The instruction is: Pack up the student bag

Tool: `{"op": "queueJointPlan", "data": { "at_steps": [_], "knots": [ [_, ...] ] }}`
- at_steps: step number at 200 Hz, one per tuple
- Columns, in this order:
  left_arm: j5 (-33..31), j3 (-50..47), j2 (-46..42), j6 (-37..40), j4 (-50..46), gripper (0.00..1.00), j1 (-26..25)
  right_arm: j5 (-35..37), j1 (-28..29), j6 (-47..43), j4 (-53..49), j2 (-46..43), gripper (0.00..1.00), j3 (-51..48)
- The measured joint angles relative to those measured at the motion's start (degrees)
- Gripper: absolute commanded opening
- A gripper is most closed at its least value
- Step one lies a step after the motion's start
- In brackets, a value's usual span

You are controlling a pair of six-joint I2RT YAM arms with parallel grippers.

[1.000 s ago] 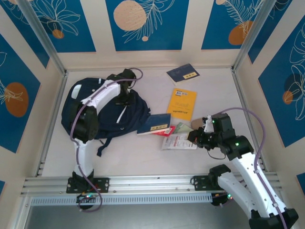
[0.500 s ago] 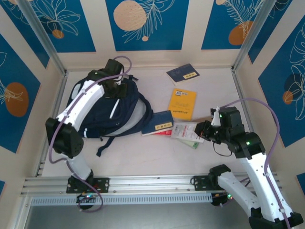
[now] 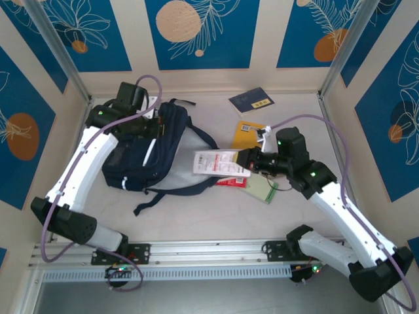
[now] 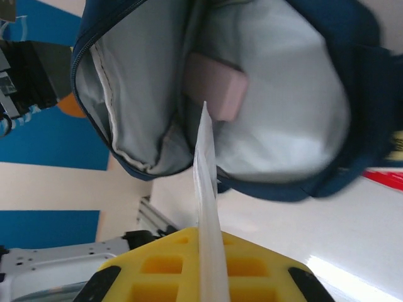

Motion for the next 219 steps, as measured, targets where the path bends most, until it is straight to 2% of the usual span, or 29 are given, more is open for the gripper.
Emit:
{"op": "queueJointPlan", "data": {
  "at_steps": [42, 91, 132, 163, 194, 202, 219],
  "knots": [
    [4.5, 0.1, -0.7, -0.2, 0.0, 0.0, 1.8, 0.5, 5.2, 7.7, 17.4, 10.2, 0.0, -1.9],
    [8.2, 0.1, -0.7, -1.2, 1.5, 0.0, 3.3, 7.6, 10.7, 12.8, 34.5, 25.5, 0.0, -1.0],
    [10.1, 0.1, -0.7, -1.8, 1.7, 0.0, 3.3, 10.9, 13.0, 14.8, 39.5, 42.3, 0.0, 11.9],
    [11.1, 0.1, -0.7, -1.8, 1.7, 0.0, 3.3, 11.3, 13.7, 16.2, 39.6, 54.9, 0.0, 24.6],
    [11.5, 0.1, -0.7, -2.1, 1.8, 0.0, 3.4, 10.7, 14.1, 17.4, 38.8, 68.0, 0.12, 37.5],
    [11.8, 0.2, -0.6, -2.3, 1.9, 0.0, 3.5, 10.3, 14.3, 17.6, 37.9, 71.9, 0.21, 41.9],
    [12.3, 0.6, -0.1, -3.2, 2.6, 0.0, 3.9, 9.7, 14.7, 16.8, 36.3, 77.3, 0.49, 47.7]
  ]
}}
